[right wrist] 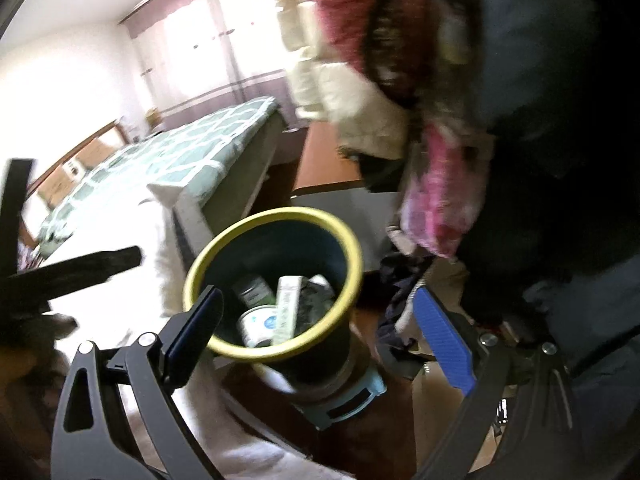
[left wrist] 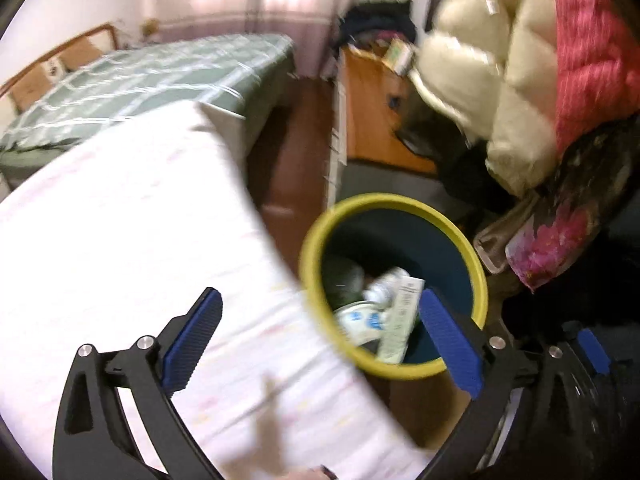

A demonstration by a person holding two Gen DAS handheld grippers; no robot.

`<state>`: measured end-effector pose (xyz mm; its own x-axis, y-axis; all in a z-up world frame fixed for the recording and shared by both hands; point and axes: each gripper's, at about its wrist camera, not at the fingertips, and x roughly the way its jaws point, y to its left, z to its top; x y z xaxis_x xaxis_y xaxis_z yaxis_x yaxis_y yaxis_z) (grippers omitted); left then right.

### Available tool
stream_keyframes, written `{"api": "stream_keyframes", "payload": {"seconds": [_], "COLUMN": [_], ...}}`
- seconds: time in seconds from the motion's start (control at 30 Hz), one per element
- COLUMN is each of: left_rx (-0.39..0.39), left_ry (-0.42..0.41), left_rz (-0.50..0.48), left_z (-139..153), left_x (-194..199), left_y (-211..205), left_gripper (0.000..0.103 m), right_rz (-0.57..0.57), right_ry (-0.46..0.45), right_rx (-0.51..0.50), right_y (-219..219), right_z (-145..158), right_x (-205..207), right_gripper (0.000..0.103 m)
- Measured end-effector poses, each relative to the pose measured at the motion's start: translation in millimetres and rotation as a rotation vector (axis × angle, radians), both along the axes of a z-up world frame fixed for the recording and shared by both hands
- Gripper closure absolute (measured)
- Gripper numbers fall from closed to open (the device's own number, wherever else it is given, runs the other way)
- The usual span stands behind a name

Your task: Collect trash

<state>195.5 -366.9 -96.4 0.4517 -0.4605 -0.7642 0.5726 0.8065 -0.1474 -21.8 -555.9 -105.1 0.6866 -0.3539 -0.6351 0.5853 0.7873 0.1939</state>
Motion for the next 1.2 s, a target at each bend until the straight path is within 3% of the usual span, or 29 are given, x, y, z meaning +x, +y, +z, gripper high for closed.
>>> {"api": "stream_keyframes", "payload": {"seconds": [0.07,0.27,0.6,0.87,1.2], "left_rx": [-0.024,-0.029,-0.037,-0.074,-0.071], "left_ry": [-0.031,-0.188,-0.267,-0.327,-0.33], "left_rz": [0.033,0.252,0.52,0.589,0.616], "left_z": [11,43,63,74,73], "left_x": [-5,-39,-119,-171,-183], "left_y": [36,161,318,366,371], "left_gripper": [0.005,0.005,0.005,0.005,0.005], "right_rz": [0.05,0.212,0.421,0.48,0.5], "right_ry": [-0.002,-0.007,-0.062,-0.087,-0.099], "right_rx": [-0.001,-0.036,-0.094,-0.107,-0.125], "right_y": [12,57,126,157,171], "right_z": [3,18,51,58,62], "right_x": [6,27,37,21,15], "right_gripper": [0.012,0.012,0.01,0.009,0.009]}}
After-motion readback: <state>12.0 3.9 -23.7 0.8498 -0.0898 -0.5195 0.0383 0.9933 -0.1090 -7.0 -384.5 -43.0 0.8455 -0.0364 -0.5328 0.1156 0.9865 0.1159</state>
